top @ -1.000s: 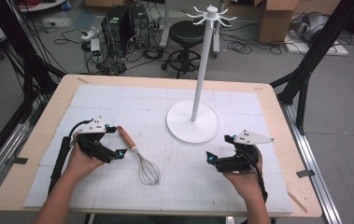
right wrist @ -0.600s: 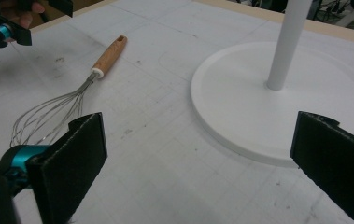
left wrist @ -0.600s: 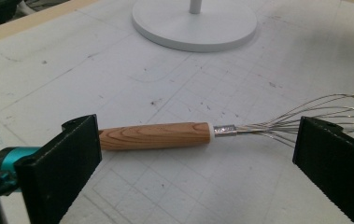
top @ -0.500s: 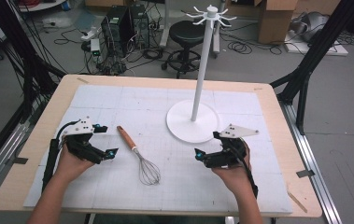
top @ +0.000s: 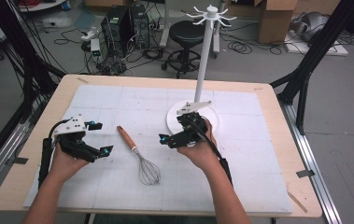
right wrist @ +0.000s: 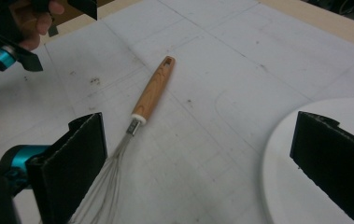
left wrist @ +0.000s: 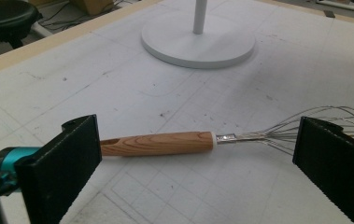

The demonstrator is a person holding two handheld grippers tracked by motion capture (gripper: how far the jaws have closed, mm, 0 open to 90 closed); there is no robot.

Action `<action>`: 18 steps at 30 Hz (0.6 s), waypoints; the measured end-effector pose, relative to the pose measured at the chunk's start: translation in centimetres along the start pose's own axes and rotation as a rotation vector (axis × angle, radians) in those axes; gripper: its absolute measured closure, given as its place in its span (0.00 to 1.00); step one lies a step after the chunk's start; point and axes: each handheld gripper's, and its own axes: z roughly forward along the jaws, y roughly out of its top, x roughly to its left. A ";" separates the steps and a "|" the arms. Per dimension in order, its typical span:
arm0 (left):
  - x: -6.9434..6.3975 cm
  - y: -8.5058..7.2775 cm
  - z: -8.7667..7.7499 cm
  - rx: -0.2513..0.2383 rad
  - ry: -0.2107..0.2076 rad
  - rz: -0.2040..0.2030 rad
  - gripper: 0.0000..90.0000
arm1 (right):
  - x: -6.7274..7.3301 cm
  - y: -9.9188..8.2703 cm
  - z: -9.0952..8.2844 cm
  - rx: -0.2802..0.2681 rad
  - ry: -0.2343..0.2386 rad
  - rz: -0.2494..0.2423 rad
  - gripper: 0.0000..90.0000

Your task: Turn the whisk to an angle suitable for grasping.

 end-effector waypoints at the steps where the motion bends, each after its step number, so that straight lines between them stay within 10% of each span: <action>1: 0.0 0.0 0.0 0.000 0.000 0.000 0.02 | 0.0 0.0 0.0 0.000 0.000 0.000 0.03; 18: 0.5 -0.2 -1.2 -0.007 0.019 -0.002 0.02 | 3.1 4.0 10.8 0.219 0.076 -0.078 0.06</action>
